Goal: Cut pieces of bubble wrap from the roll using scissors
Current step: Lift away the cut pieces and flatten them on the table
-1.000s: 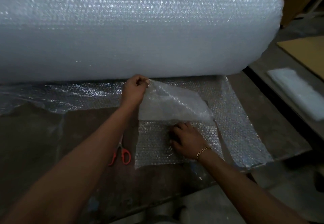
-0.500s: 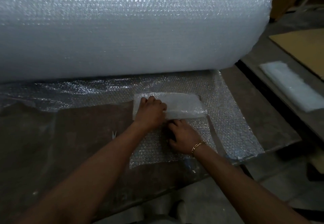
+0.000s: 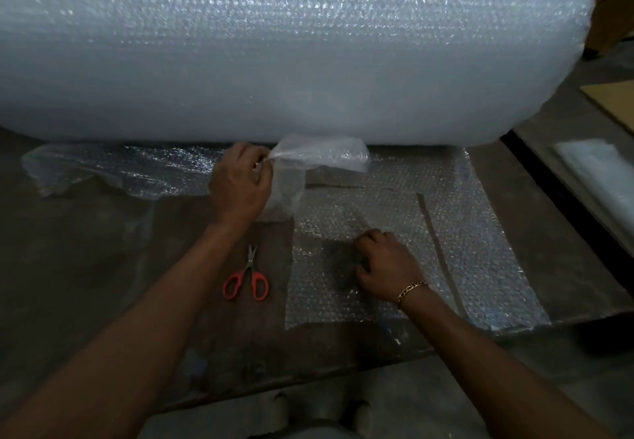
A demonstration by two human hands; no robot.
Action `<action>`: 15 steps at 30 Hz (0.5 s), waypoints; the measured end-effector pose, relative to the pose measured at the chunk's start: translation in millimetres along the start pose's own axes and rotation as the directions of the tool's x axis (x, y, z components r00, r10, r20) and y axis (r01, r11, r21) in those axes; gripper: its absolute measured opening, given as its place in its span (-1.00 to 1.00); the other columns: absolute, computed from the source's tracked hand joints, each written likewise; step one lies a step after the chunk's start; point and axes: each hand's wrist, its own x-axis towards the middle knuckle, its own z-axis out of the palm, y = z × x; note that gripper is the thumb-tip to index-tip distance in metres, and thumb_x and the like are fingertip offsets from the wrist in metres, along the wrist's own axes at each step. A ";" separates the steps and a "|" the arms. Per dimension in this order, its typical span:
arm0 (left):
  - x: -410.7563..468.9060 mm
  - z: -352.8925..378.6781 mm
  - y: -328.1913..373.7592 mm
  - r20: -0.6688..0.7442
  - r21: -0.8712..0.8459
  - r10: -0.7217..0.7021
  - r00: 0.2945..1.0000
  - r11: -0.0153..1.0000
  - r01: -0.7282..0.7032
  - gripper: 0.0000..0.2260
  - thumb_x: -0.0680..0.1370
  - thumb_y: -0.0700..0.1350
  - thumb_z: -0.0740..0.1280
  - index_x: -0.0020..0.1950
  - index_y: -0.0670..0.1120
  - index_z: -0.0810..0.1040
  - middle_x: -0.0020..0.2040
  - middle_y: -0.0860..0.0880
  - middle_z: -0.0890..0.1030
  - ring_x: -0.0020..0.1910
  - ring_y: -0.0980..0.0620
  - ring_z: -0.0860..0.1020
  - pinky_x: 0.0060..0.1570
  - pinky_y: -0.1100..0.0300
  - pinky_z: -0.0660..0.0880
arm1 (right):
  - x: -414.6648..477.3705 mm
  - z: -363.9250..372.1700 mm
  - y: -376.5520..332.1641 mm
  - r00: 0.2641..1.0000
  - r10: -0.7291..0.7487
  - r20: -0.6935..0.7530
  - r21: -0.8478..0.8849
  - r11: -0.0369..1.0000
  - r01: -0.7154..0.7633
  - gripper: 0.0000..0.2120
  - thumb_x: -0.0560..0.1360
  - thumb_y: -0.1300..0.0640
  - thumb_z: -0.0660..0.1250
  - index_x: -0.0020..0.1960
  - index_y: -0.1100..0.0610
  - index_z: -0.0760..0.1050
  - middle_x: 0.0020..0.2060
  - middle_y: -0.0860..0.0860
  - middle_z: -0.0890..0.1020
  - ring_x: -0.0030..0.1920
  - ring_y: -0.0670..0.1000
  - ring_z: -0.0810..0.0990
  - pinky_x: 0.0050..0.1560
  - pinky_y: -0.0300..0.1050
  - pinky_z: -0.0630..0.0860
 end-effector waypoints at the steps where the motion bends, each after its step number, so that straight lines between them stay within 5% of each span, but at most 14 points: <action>1: -1.6 -9.6 -2.6 -0.018 0.020 0.022 1.000 1.000 -0.021 -0.85 0.55 -0.10 0.34 0.05 -0.11 0.65 -0.01 -0.11 0.60 -0.07 -0.12 0.57 -0.13 0.05 0.47 | 1.3 -3.2 -7.1 0.992 -0.026 -0.120 -0.014 1.000 0.025 -0.53 0.48 -0.02 0.37 0.35 0.07 0.45 0.30 0.07 0.48 0.24 0.11 0.45 0.17 0.07 0.52; 4: -7.3 -35.2 -9.5 -0.028 0.065 0.105 0.994 0.993 -0.103 -0.83 0.54 -0.14 0.34 0.08 -0.13 0.65 -0.02 -0.12 0.60 -0.05 -0.13 0.57 -0.08 0.02 0.49 | 16.9 -16.9 -40.9 0.883 -0.141 -0.448 -0.053 0.990 0.132 -0.43 0.42 -0.04 0.43 0.38 0.07 0.40 0.29 0.09 0.45 0.20 0.13 0.44 0.14 0.10 0.49; 6: -12.2 -51.4 -15.6 -0.038 0.101 0.137 0.990 0.986 -0.133 -0.82 0.53 -0.16 0.34 0.09 -0.12 0.66 -0.02 -0.11 0.60 -0.04 -0.14 0.58 -0.05 -0.01 0.51 | 35.9 -27.6 -69.0 0.841 -0.188 -0.508 -0.081 0.982 0.171 -0.32 0.39 -0.12 0.41 0.44 0.04 0.34 0.37 0.09 0.40 0.26 0.13 0.41 0.18 0.08 0.42; 8: -16.1 -63.5 -21.5 -0.044 0.122 0.149 0.988 0.982 -0.143 -0.82 0.54 -0.16 0.33 0.09 -0.10 0.66 -0.01 -0.10 0.60 -0.01 -0.13 0.58 -0.02 -0.02 0.51 | 54.9 -34.9 -89.6 0.858 -0.188 -0.478 -0.093 0.982 0.163 -0.30 0.36 -0.16 0.41 0.44 0.01 0.34 0.36 0.06 0.43 0.28 0.13 0.41 0.18 0.07 0.39; 12: -35.4 -93.9 -45.9 -0.092 0.253 0.166 0.982 0.957 -0.138 -0.82 0.50 -0.24 0.37 0.07 -0.10 0.66 0.00 -0.10 0.60 -0.01 -0.16 0.56 -0.02 -0.05 0.49 | 72.8 -22.7 -126.3 0.871 -0.288 -0.399 -0.109 0.958 0.266 -0.80 0.48 0.03 0.32 0.10 -0.05 0.55 0.02 -0.04 0.64 0.04 0.09 0.52 0.02 0.04 0.38; 15: -64.7 -112.1 -70.4 -0.049 0.346 0.138 0.989 0.931 -0.113 -0.81 0.46 -0.25 0.37 0.04 -0.08 0.65 0.03 -0.09 0.58 0.04 -0.15 0.51 0.01 -0.06 0.44 | 67.5 -0.2 -147.7 0.881 -0.364 -0.303 -0.069 0.930 0.361 -0.82 0.45 0.04 0.27 0.03 -0.05 0.55 -0.03 -0.06 0.64 0.01 0.06 0.52 0.02 0.04 0.38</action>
